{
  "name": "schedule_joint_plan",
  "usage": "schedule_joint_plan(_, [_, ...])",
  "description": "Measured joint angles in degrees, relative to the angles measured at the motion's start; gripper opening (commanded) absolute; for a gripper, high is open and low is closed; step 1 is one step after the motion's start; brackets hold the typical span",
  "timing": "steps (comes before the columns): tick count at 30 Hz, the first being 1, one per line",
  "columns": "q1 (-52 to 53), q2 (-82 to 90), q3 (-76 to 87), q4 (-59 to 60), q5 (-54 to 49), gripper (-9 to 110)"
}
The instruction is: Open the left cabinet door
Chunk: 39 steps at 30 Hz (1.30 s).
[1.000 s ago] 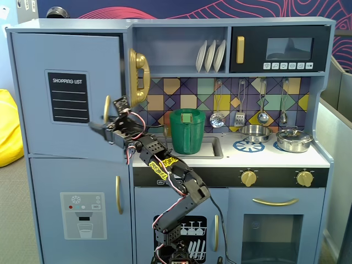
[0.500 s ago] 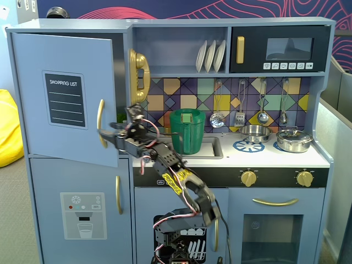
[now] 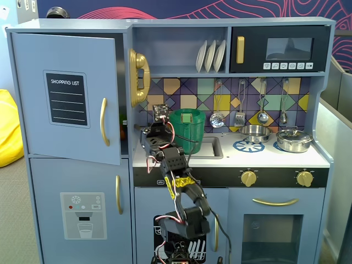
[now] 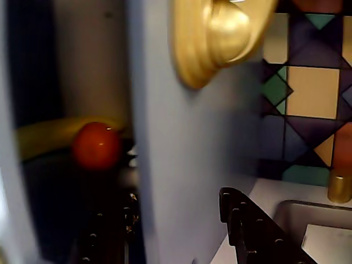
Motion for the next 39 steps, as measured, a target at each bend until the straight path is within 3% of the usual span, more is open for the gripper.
schedule_joint_plan(20, [-33.93,-7.12,-1.67,-9.14,-14.59,8])
schedule_joint_plan(24, [-28.3,-7.47,-1.67,-8.17,-11.43,8])
schedule_joint_plan(29, [-9.76,-5.71,0.44,-0.26,-4.22,6])
schedule_joint_plan(34, [6.77,-1.76,9.23,8.96,0.7,1])
schedule_joint_plan(39, [16.35,3.6,19.42,18.28,5.45,0])
